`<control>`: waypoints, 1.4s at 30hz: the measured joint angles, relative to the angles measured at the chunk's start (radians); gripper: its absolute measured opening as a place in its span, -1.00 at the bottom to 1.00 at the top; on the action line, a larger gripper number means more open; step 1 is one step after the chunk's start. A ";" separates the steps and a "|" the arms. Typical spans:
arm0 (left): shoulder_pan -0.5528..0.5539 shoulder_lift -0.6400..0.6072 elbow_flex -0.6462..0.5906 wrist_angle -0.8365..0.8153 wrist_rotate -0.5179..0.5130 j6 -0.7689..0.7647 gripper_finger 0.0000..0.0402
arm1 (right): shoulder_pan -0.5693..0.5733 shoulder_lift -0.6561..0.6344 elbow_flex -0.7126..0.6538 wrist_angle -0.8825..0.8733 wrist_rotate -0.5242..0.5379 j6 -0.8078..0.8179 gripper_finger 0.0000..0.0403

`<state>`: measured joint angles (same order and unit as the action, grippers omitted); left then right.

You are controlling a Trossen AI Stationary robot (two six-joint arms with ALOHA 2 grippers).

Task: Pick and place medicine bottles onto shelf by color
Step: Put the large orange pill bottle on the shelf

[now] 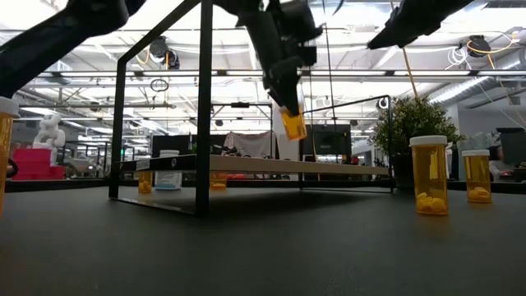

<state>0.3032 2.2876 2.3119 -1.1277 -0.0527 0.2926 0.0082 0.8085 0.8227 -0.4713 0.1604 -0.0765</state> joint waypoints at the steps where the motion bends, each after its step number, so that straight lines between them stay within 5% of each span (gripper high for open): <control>1: 0.005 0.008 0.000 0.008 0.012 0.003 0.04 | 0.000 -0.005 0.000 -0.004 0.000 0.002 -1.00; 32: 0.040 0.049 -0.117 0.179 0.030 0.080 0.05 | 0.000 -0.053 0.000 -0.065 0.000 0.001 -1.00; 42: 0.040 0.049 -0.117 0.196 0.030 0.072 0.35 | 0.000 -0.053 0.000 -0.065 0.000 0.001 -1.00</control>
<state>0.3428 2.3367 2.1948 -0.9313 -0.0227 0.3645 0.0086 0.7555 0.8227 -0.5365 0.1600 -0.0754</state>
